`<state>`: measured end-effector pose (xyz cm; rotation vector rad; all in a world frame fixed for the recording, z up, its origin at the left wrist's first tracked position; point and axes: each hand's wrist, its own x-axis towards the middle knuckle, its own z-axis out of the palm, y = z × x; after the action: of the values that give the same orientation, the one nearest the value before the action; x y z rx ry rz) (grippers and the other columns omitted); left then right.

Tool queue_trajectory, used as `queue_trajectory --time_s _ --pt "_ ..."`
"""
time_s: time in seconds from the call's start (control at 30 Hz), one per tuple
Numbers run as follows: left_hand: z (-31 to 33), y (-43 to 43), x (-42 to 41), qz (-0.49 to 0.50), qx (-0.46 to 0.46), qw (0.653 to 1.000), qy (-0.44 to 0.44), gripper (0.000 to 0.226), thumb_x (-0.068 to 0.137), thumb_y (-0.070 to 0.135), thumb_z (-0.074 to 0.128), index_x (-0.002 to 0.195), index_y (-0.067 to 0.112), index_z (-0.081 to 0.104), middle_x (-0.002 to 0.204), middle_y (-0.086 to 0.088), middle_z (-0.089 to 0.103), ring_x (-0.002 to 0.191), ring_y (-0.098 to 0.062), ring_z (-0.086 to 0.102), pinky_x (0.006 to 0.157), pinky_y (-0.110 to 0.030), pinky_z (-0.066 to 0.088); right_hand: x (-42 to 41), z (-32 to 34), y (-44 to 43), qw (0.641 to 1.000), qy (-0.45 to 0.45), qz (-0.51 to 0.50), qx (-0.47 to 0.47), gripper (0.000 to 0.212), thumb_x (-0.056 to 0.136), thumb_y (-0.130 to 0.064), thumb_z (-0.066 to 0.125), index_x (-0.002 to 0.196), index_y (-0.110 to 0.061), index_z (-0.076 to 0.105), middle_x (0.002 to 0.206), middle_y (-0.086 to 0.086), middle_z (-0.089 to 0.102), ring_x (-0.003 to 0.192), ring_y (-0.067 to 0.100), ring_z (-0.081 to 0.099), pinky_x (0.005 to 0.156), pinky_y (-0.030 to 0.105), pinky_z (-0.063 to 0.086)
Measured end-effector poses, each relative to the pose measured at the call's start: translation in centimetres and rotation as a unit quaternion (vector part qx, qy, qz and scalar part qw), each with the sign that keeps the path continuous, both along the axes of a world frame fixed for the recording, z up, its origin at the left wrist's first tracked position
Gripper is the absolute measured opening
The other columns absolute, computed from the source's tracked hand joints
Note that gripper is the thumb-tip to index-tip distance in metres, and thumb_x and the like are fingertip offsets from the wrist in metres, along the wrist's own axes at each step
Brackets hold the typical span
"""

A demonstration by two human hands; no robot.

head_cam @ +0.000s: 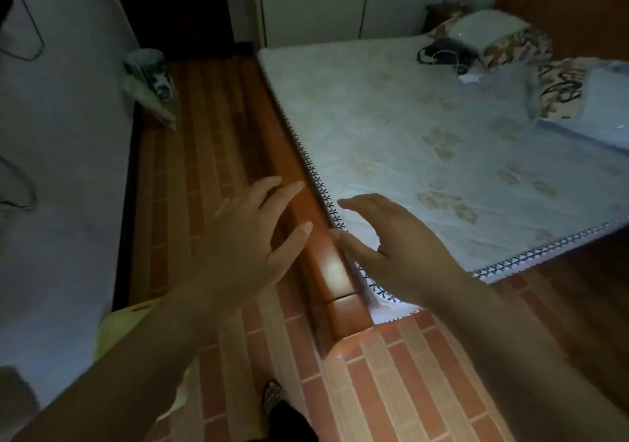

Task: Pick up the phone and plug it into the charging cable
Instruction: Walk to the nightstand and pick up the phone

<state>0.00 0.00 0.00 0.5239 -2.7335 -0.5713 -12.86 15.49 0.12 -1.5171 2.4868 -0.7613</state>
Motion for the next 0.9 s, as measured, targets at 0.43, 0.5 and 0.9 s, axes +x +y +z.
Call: queue_trajectory --time_s 0.43,0.5,0.9 --pt "-1.4 -20.7 -0.2 0.098 0.057 0.992 -0.054 0.061 0.085 0.063 0.025 0.139 0.035 0.028 0.147 0.006 0.037 0.133 -0.012 0.034 0.105 -0.053 0.034 -3.0 -1.8 -24.2 0.992 -0.074 0.096 -0.028 0.051 0.086 -0.058 0.04 0.129 -0.032 0.044 0.133 -0.01 0.047 0.099 -0.004 0.042 0.073 0.012 0.035" --pt "-1.3 -24.4 -1.8 0.109 0.055 0.992 -0.037 0.059 0.085 0.062 0.027 0.138 0.035 0.03 0.145 0.006 0.04 0.131 -0.012 0.037 0.103 -0.052 0.036 -4.5 -1.3 -27.9 0.991 -0.07 0.106 -0.036 0.053 0.084 -0.06 0.038 0.13 -0.033 0.043 0.134 -0.01 0.046 0.102 -0.001 0.042 0.071 0.011 0.034" --pt "-0.5 -49.7 -21.1 0.113 0.03 0.993 -0.004 0.056 0.086 0.063 0.029 0.135 0.036 0.033 0.141 0.006 0.044 0.125 -0.012 0.042 0.099 -0.043 0.04 -23.1 0.2 -51.7 0.995 -0.034 0.087 -0.039 0.051 0.087 -0.057 0.04 0.13 -0.029 0.044 0.131 -0.01 0.049 0.106 -0.004 0.04 0.08 0.007 0.03"
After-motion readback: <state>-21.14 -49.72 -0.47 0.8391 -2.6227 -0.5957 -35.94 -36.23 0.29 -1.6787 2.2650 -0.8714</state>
